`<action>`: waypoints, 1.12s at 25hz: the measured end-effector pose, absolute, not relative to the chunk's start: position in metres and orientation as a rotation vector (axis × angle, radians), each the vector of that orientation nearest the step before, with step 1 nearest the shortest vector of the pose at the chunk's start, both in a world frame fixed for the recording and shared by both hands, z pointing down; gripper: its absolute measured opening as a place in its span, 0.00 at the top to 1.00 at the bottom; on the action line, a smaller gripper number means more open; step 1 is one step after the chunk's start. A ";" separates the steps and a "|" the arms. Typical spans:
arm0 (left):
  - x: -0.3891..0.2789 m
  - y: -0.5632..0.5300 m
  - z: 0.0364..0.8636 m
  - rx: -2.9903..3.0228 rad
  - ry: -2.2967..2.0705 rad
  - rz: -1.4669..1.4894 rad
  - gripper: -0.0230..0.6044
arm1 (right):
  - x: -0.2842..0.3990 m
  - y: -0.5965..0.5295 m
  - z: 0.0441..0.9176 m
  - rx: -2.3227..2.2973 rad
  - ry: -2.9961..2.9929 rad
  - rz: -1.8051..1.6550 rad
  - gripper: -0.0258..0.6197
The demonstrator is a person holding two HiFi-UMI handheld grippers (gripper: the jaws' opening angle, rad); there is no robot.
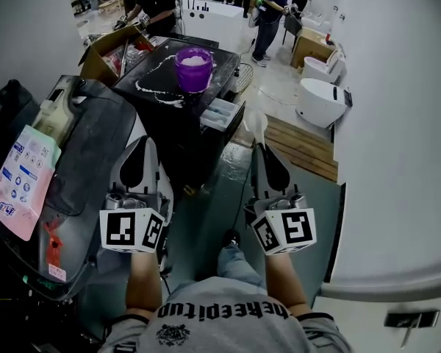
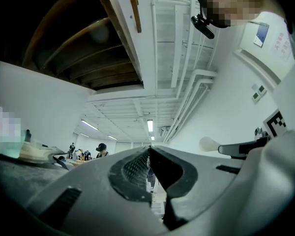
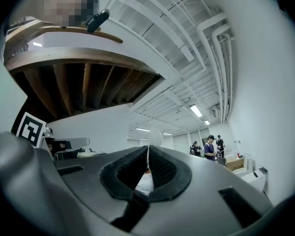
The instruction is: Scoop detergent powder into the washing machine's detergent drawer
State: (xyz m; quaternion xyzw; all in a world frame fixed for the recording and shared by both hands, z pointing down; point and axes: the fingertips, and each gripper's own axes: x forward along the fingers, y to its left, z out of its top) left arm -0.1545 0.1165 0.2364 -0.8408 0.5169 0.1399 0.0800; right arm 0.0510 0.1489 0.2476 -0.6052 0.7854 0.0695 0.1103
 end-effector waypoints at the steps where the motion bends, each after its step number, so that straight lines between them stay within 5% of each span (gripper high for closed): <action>1: -0.151 0.107 0.236 -2.509 1.552 0.414 0.96 | 0.054 0.139 0.247 -1.774 2.311 0.206 0.95; 28: -0.046 -0.091 0.236 -2.334 1.744 0.337 0.96 | 0.160 -0.089 0.248 -1.543 2.457 0.094 0.95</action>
